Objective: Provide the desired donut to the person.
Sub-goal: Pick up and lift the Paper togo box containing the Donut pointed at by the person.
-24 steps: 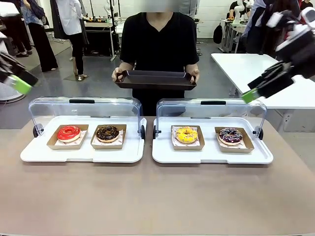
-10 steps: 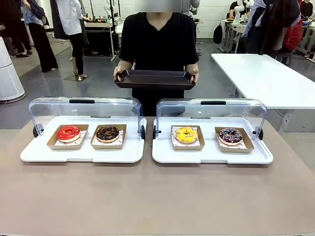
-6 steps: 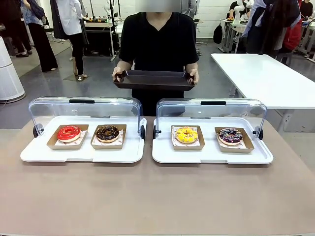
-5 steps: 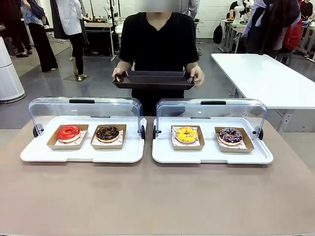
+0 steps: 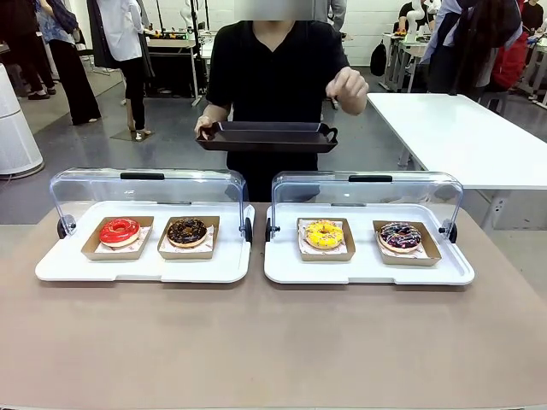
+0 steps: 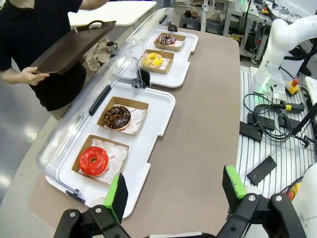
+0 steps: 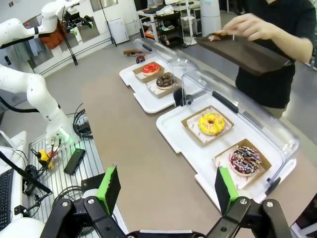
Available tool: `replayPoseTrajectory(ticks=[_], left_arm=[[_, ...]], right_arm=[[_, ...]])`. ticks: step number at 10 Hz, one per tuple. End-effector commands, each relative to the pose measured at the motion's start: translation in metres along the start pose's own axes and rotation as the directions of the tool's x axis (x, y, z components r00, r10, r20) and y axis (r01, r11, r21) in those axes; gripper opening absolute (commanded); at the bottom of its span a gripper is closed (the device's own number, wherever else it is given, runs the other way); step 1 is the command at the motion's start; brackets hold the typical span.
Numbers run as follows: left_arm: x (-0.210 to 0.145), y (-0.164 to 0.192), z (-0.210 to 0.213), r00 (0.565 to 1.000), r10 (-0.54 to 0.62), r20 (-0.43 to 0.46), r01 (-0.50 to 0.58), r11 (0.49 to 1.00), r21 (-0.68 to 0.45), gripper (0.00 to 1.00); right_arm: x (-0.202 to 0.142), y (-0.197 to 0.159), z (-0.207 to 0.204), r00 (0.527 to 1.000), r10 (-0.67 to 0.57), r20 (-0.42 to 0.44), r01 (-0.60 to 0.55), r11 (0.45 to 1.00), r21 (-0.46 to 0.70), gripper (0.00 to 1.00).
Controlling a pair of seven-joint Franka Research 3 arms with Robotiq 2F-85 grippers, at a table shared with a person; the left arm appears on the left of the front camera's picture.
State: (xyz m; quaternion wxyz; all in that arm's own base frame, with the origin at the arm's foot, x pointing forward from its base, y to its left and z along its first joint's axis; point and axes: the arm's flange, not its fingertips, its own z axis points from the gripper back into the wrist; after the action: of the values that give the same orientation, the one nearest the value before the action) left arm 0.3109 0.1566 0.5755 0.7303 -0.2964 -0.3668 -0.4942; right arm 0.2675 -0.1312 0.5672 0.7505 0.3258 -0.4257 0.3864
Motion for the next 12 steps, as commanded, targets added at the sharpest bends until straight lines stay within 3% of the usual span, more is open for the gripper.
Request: replayPoseTrajectory(ticks=[1, 12], left_arm=[[0.0009, 0.0010, 0.0013, 1.000, -0.010, 0.015, 0.010, 1.000, 0.000, 1.00], [0.0009, 0.0010, 0.0013, 1.000, -0.010, 0.015, 0.010, 1.000, 0.000, 1.00]], right_arm=[[0.0021, -0.0023, 0.0001, 1.000, 0.016, 0.013, -0.016, 1.000, 0.008, 1.00], [0.0021, -0.0023, 0.0001, 1.000, 0.016, 0.013, -0.016, 1.000, 0.008, 1.00]])
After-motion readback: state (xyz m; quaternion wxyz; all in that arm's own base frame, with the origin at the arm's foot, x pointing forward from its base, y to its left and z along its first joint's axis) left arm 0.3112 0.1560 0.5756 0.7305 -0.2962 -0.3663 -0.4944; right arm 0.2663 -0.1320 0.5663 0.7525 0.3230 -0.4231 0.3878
